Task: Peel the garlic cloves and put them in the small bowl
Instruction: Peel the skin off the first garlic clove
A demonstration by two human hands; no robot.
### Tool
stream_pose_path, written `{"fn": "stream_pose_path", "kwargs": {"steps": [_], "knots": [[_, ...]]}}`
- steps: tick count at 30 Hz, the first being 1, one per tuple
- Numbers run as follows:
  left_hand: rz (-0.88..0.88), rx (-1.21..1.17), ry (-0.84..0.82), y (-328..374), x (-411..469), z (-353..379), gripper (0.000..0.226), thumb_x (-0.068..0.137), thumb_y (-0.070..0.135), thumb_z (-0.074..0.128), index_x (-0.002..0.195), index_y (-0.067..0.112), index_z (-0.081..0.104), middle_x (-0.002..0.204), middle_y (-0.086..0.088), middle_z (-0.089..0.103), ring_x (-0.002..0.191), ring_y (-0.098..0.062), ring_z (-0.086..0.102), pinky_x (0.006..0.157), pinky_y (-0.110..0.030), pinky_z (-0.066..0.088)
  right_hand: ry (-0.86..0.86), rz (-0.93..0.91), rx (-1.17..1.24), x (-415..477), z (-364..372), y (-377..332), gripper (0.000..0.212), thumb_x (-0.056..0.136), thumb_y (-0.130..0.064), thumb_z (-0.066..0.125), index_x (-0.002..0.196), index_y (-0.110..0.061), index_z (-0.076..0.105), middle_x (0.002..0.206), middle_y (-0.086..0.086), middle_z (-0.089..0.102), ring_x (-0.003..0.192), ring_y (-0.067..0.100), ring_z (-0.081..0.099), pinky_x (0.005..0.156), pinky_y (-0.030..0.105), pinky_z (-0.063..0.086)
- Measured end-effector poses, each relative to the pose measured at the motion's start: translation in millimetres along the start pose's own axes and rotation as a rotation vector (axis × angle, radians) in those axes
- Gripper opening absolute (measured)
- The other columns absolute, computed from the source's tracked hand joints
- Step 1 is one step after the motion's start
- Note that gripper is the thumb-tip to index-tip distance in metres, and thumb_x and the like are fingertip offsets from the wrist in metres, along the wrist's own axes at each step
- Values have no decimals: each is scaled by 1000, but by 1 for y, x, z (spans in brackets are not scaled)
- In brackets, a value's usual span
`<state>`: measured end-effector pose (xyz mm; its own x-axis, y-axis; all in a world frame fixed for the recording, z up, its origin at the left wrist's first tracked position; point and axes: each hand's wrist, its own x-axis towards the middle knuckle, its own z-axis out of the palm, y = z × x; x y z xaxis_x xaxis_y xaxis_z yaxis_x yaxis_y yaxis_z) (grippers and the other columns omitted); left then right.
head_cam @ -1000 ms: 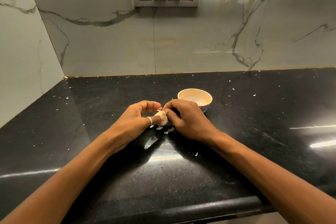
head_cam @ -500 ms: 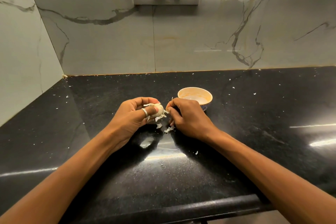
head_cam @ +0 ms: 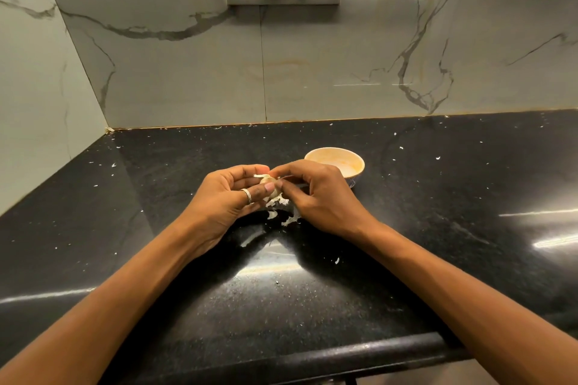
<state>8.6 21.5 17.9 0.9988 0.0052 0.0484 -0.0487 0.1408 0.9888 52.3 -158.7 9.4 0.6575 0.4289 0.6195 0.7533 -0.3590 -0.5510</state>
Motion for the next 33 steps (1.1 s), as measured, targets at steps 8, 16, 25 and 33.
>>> {"fn": "stream_pose_path", "kwargs": {"steps": [8, 16, 25, 33], "knots": [[-37, -69, -25, 1, -1, 3, 25, 91, -3, 61, 116, -1, 67, 103, -18, 75, 95, -23, 74, 79, -25, 61, 10, 50, 1, 1, -3, 1, 17, 94, -11, 68, 108, -13, 77, 99, -3, 77, 90, 5, 70, 83, 27, 57], [-57, -52, -5, 2, 1, 1, 23, 89, 1, 66, 112, 1, 67, 103, -17, 75, 96, -23, 74, 76, -24, 61, -42, 97, 26, 1, -5, 0, 14, 95, -15, 67, 105, -14, 77, 93, -5, 76, 84, 4, 70, 79, 21, 57], [-67, -10, -33, 2, -1, 1, 23, 89, 1, 66, 112, 2, 70, 99, -13, 77, 94, -19, 74, 85, -27, 60, -42, 120, 31, 1, -2, 1, 17, 92, -16, 68, 104, -16, 80, 91, -5, 78, 79, 6, 72, 74, 31, 59], [-68, 2, -8, 1, 0, 0, 37, 73, 5, 76, 109, -1, 70, 105, -20, 74, 98, -29, 73, 87, -34, 60, -34, 234, 172, 0, 2, 1, 11, 89, -19, 75, 98, -17, 81, 79, -4, 78, 73, 6, 74, 67, 24, 58]]}}
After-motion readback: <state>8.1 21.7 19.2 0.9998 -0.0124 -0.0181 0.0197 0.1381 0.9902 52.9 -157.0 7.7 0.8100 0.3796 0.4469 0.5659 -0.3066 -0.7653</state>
